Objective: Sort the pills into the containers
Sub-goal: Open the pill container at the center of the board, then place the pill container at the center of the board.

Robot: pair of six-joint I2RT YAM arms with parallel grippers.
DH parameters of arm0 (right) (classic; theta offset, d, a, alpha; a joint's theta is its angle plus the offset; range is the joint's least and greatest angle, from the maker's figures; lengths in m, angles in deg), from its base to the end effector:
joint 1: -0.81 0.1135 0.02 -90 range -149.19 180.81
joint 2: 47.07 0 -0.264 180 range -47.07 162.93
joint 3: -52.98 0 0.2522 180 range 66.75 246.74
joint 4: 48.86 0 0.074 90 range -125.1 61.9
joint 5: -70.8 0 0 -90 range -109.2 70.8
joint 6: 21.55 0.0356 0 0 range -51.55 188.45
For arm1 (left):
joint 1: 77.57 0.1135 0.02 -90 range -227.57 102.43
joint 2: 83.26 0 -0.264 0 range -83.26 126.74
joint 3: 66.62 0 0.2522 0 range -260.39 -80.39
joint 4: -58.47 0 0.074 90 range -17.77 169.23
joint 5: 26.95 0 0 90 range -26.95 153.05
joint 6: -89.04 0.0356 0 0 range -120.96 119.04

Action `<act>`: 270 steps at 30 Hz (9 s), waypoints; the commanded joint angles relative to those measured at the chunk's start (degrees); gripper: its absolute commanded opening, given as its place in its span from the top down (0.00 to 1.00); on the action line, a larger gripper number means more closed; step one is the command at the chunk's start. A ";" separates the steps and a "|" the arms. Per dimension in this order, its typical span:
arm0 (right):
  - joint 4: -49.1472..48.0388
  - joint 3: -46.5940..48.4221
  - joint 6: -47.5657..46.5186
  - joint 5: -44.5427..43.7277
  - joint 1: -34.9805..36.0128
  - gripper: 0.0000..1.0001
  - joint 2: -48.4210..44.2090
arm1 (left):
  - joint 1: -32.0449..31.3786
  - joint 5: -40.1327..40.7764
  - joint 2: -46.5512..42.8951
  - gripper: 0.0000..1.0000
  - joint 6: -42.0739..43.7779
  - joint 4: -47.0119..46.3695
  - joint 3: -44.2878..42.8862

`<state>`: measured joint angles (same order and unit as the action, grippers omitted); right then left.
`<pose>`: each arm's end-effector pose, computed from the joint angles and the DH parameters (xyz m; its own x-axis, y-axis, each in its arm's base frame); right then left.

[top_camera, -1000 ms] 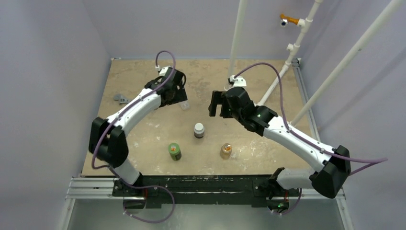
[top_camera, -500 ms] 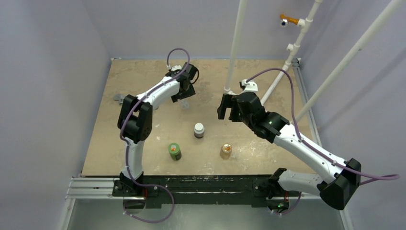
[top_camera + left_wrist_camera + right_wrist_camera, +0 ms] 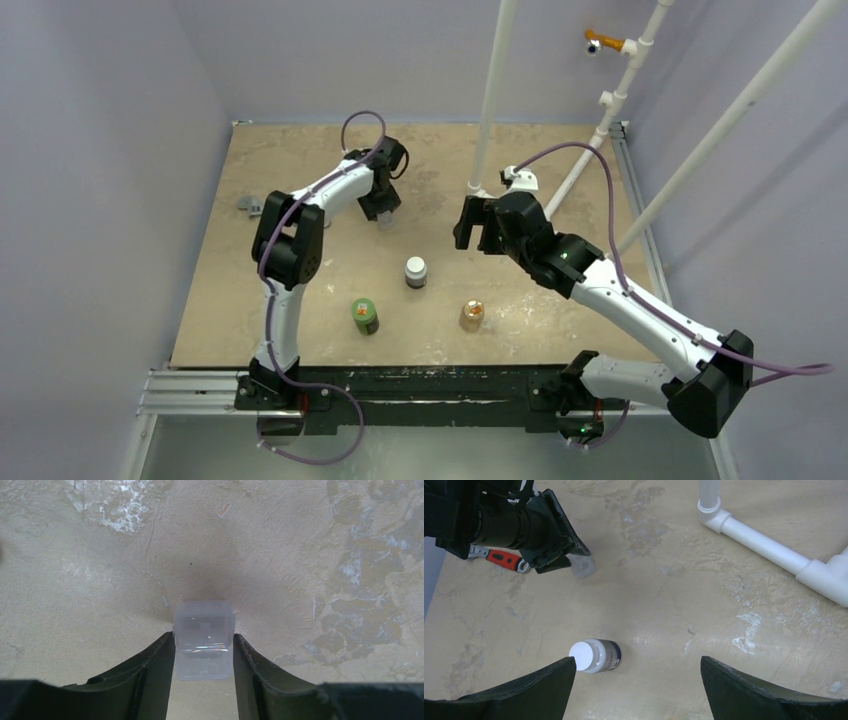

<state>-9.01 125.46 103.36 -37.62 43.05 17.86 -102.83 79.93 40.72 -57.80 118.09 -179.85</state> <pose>0.1921 0.1592 0.3282 -0.5763 0.2102 -0.7898 -0.1345 0.9288 0.3453 0.4129 -0.1834 0.1836 -0.7339 -0.5395 -0.4127 -0.5380 0.8326 -0.1316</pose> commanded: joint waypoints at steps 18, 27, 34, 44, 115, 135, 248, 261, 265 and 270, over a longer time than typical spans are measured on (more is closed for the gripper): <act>-9.45 2.58 -2.02 8.84 -0.41 0.02 11.81 | -5.86 -7.18 -20.77 0.85 19.80 -9.96 19.91; -11.83 3.33 -1.27 10.33 -1.68 0.03 17.36 | -5.82 -7.32 -15.61 0.80 20.72 -8.37 16.10; -11.88 5.67 -1.86 9.58 -1.72 0.03 21.17 | -5.38 -8.04 -13.76 0.53 20.19 -7.49 13.45; -11.46 10.29 -3.37 9.33 -1.98 0.02 26.46 | -0.31 -8.50 -21.58 0.34 19.46 -5.58 14.34; -2.24 42.01 4.23 27.95 -3.49 0.93 47.11 | 7.58 -39.26 -52.62 0.52 17.67 -27.20 41.53; -7.07 33.56 9.63 30.01 -3.50 0.96 39.38 | 3.67 -41.69 -47.16 0.56 11.88 -34.91 40.43; -9.65 16.95 8.09 24.21 -7.03 1.00 25.87 | 4.07 -39.49 -46.77 0.51 16.53 -29.05 38.97; 0.02 17.37 -1.14 7.55 -8.60 1.00 28.45 | 3.12 -34.98 -49.42 0.49 20.53 -23.23 36.40; -2.20 14.33 -2.28 7.37 -8.80 1.00 31.04 | 2.23 -34.44 -49.96 0.48 20.76 -22.58 36.89; -5.27 11.94 -1.96 8.65 -8.77 1.00 35.58 | 0.82 -33.85 -50.57 0.48 20.87 -22.25 37.75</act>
<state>-11.96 139.23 102.73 -27.58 34.40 50.56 -100.97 44.94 -7.95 -38.59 95.67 -141.05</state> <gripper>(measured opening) 0.030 0.518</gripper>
